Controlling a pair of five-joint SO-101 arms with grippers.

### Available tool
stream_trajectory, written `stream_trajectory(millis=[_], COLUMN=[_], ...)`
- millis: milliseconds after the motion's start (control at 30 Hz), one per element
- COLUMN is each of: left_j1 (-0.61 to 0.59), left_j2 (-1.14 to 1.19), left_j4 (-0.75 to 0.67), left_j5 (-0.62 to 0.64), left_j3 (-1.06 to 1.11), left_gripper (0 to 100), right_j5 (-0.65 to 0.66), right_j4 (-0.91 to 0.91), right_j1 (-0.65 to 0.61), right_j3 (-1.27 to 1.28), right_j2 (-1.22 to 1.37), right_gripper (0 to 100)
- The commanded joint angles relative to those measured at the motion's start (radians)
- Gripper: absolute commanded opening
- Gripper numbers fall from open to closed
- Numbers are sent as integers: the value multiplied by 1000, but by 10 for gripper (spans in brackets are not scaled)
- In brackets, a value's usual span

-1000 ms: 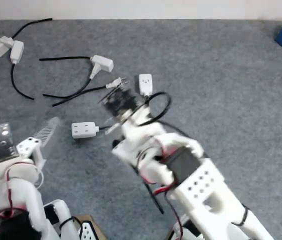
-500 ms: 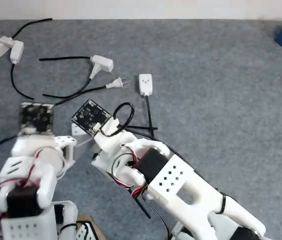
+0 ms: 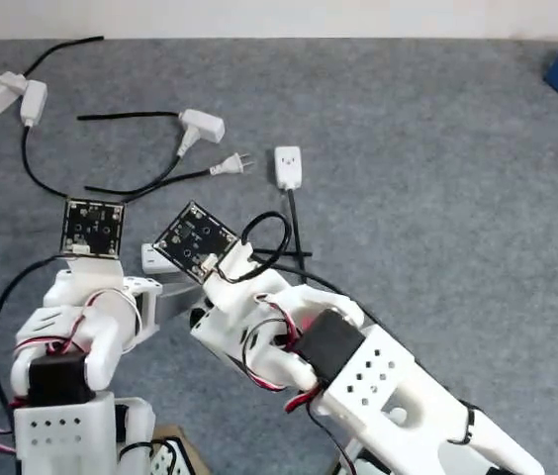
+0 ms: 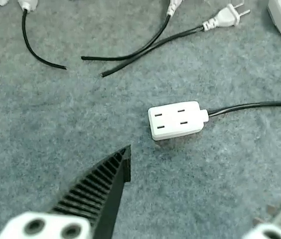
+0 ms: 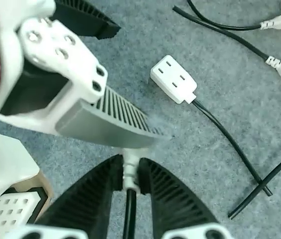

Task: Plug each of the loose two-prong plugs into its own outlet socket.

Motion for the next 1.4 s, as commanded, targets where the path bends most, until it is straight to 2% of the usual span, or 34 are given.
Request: stream_trajectory(millis=[0, 300, 367, 467, 533, 633, 933, 1067, 1133, 1367], left_j1=[8, 4, -61, -240, -331, -423, -676, -736, -780, -964], left_j2=[13, 13, 13, 22, 24, 24, 24, 24, 24, 15], left_j4=[-12, -14, -57, -163, -169, -170, -175, -181, -222, -259], left_j5=[-15, -15, -14, -15, -17, -40, -74, -172, -192, -270], left_j3=[7, 7, -2, -35, -54, -50, -13, 62, 97, 163], left_gripper=[457, 457, 457, 457, 457, 457, 457, 457, 457, 457], right_j5=[-3, -2, 18, 29, 26, 25, 25, 190, 276, 615], right_j4=[1, 19, 19, 38, 45, 117, 536, 677, 690, 685], right_j1=[16, 53, 53, 68, 96, 105, 102, 97, 96, 85], right_j3=[-67, -62, -58, -64, -96, -288, -1187, -1549, -1678, -1696], right_j2=[-50, -48, -47, 10, 105, 314, 1013, 1219, 1287, 1379], right_gripper=[8, 8, 8, 8, 8, 8, 8, 8, 8, 8])
